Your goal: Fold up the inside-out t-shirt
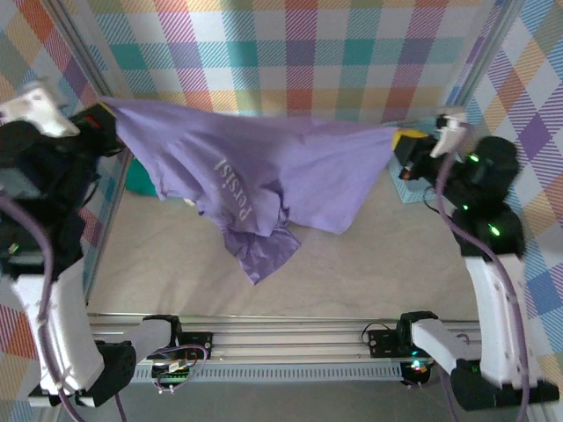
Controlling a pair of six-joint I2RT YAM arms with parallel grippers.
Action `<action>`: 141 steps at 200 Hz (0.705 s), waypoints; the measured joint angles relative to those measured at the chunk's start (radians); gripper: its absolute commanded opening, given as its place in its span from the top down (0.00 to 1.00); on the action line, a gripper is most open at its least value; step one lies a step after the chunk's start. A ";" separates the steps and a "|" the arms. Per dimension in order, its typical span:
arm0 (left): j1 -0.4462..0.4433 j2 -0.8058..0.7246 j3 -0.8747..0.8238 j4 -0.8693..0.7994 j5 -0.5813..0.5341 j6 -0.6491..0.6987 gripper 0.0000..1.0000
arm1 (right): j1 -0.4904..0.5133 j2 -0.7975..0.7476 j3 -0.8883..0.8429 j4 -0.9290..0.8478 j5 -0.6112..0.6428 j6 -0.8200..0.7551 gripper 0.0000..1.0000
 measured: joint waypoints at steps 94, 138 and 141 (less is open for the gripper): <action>0.000 0.127 0.369 -0.098 -0.101 0.116 1.00 | 0.000 -0.022 0.321 -0.214 0.117 -0.124 1.00; 0.000 0.528 0.385 -0.103 -0.075 0.119 1.00 | 0.000 0.231 0.241 -0.108 0.175 -0.142 1.00; 0.000 0.557 0.393 -0.104 -0.075 0.119 1.00 | 0.000 0.252 0.240 -0.100 0.179 -0.143 1.00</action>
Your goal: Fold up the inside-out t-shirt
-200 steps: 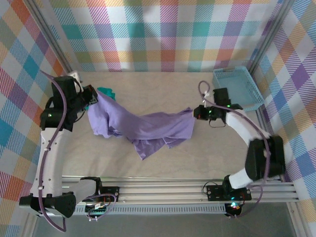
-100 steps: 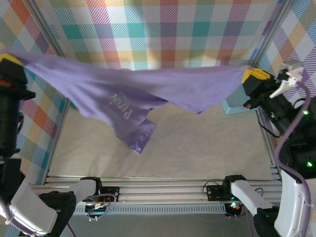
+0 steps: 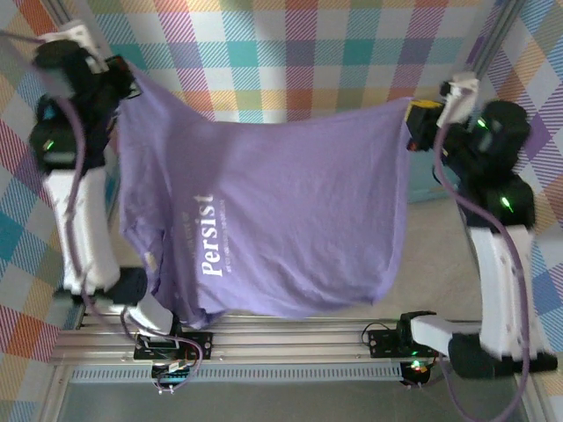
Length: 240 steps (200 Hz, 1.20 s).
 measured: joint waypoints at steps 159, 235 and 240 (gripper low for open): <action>0.002 -0.522 -0.009 0.066 0.046 0.003 1.00 | 0.000 -0.312 0.185 -0.123 0.003 -0.047 1.00; 0.002 -0.417 0.099 0.101 0.053 0.007 1.00 | 0.000 -0.257 0.291 -0.181 0.005 -0.090 1.00; 0.002 -0.392 0.099 0.102 0.057 0.007 1.00 | 0.000 -0.244 0.284 -0.174 0.008 -0.094 1.00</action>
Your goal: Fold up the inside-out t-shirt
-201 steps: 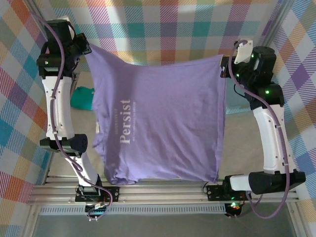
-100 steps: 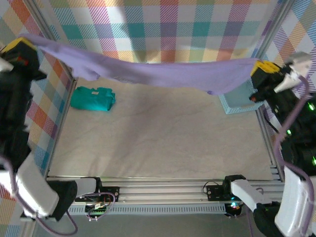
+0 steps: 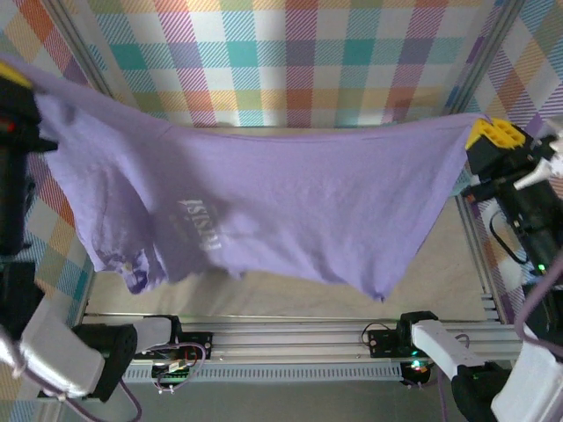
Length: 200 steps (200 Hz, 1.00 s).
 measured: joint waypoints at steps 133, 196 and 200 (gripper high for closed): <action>0.000 1.029 0.130 0.151 0.014 -0.002 0.71 | 0.000 1.025 -0.043 0.427 0.048 0.006 0.82; -0.013 1.082 0.080 0.069 0.059 -0.055 0.37 | 0.000 1.191 0.059 0.280 0.072 0.035 0.60; -0.016 1.056 0.041 0.069 0.066 -0.057 0.37 | 0.000 1.152 0.010 0.271 0.072 0.040 0.60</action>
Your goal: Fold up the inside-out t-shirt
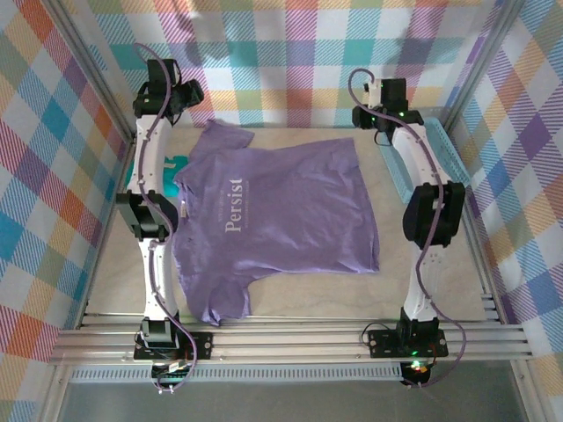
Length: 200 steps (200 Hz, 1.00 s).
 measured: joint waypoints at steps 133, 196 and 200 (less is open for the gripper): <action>-0.902 -0.772 -1.749 0.764 0.192 0.373 0.32 | 0.110 -0.819 -1.281 -0.255 0.057 0.441 0.57; -0.939 -0.529 -1.607 0.655 0.106 0.501 0.40 | 0.111 -0.694 -1.283 -0.198 0.064 0.468 0.77; -0.940 -0.524 -1.599 0.644 0.101 0.504 0.42 | 0.111 -0.682 -1.280 -0.196 0.064 0.468 0.79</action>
